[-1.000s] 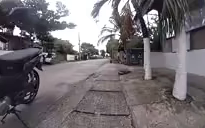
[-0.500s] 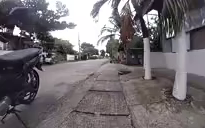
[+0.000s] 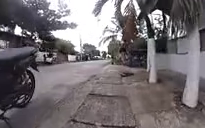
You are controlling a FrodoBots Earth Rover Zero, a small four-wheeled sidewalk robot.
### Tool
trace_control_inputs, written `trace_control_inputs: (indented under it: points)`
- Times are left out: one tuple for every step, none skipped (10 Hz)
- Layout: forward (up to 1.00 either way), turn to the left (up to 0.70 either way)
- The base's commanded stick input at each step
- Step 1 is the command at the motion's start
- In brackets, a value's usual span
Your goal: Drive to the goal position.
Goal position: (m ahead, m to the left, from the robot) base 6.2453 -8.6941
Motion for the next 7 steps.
trace_control_inputs:
  points:
    - [0.7,-0.27]
    - [0.7,-0.27]
    - [0.7,0.0]
    - [0.7,0.0]
    - [0.7,0.0]
    - [0.7,0.0]
    - [0.7,0.0]
